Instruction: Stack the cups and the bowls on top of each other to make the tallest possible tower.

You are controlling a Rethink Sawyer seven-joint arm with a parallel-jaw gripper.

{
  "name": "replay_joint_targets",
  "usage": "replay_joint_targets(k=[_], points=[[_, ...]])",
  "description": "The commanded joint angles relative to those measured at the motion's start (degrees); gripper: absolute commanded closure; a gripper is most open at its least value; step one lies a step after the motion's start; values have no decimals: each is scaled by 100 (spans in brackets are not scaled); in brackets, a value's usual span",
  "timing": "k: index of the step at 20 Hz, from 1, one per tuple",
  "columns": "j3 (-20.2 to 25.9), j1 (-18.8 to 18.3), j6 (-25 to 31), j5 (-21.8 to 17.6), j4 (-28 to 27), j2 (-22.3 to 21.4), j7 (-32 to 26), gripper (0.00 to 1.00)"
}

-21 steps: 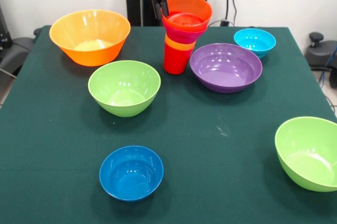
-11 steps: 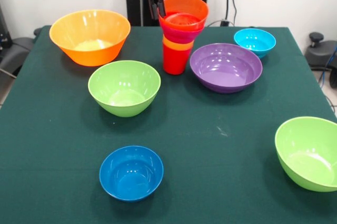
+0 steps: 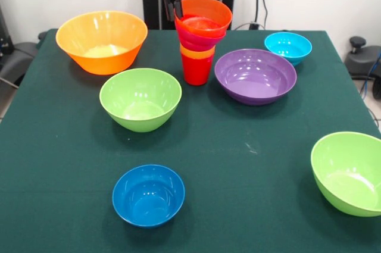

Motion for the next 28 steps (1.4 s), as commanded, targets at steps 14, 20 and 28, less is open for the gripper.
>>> replay_joint_targets(k=[14, 20, 28], points=[[-254, 370, 34, -598, -278, 116, -362, 100], [-268, 368, -28, -629, -295, 130, -364, 100], [-85, 263, -126, -505, -278, 94, -440, 100]])
